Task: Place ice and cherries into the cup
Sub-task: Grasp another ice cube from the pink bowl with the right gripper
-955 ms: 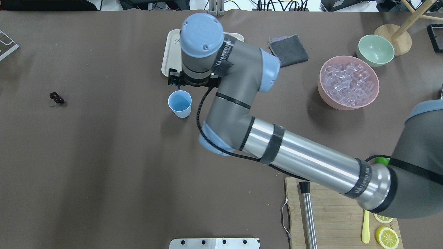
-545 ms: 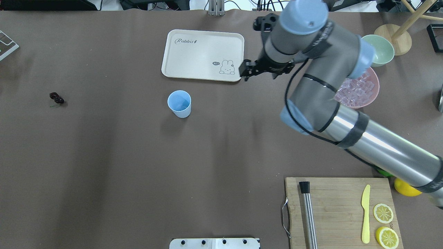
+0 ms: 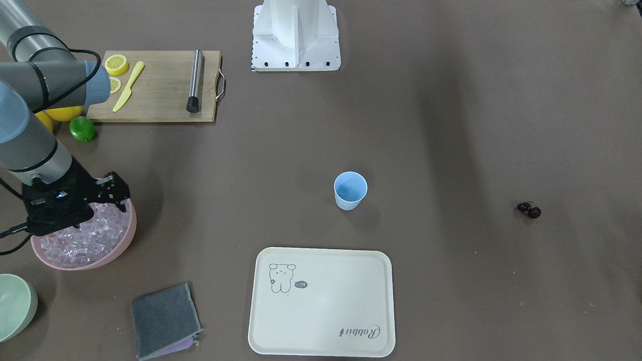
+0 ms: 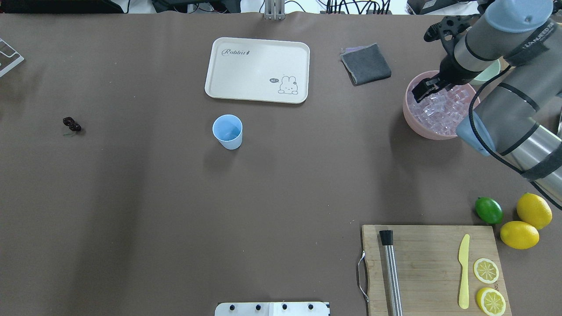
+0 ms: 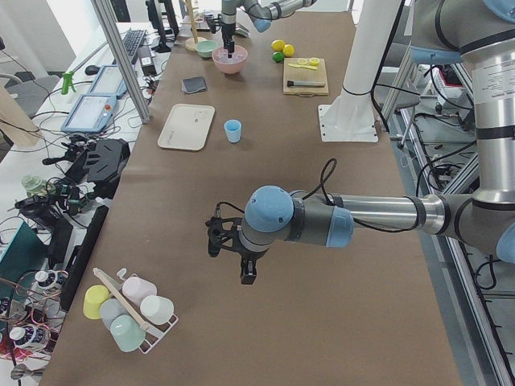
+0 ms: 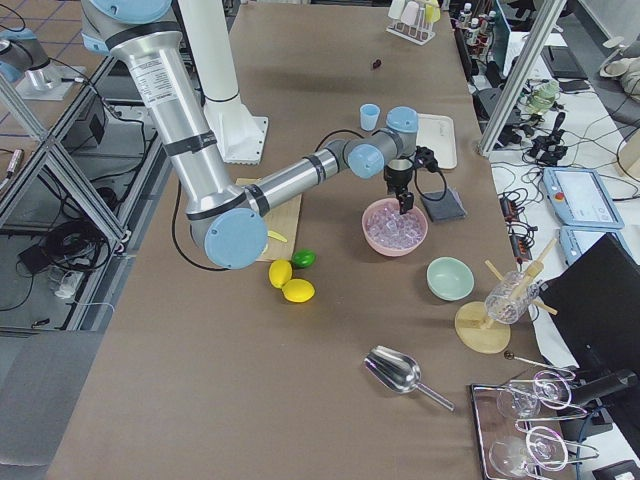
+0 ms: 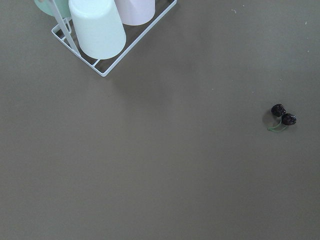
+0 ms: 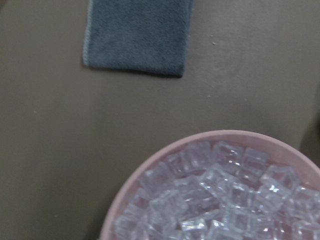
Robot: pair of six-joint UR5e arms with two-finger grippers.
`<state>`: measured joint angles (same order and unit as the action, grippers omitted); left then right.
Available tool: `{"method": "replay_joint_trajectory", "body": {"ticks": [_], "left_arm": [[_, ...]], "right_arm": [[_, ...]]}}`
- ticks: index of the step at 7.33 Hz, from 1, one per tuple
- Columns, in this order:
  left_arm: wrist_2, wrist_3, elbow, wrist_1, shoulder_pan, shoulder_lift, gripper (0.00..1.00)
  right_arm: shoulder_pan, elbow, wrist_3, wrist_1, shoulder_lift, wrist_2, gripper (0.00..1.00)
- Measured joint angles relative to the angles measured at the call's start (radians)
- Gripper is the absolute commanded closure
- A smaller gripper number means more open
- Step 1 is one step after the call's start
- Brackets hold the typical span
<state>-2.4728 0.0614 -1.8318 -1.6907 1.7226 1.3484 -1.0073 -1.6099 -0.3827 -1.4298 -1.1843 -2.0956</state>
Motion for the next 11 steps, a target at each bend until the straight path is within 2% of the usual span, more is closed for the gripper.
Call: {"method": "replay_joint_trajectory", "body": {"ticks": [1,8,10,11], "left_arm": [[0.000,0.000,-0.001,-0.001,0.000,0.000,0.02],[0.000,0.002,0.004,-0.001,0.000,0.005,0.02],[0.001,0.002,0.007,0.000,0.000,0.009,0.02],[0.001,0.002,0.007,0.000,0.000,0.010,0.02]], "right_arm": [[-0.012,0.025,0.027,0.002,-0.010,0.007,0.18],[0.049,0.055,0.030,0.003,-0.004,0.060,0.20],[0.063,0.058,0.030,0.003,-0.005,0.073,0.34],[0.066,0.060,0.030,0.003,-0.006,0.078,0.36]]}}
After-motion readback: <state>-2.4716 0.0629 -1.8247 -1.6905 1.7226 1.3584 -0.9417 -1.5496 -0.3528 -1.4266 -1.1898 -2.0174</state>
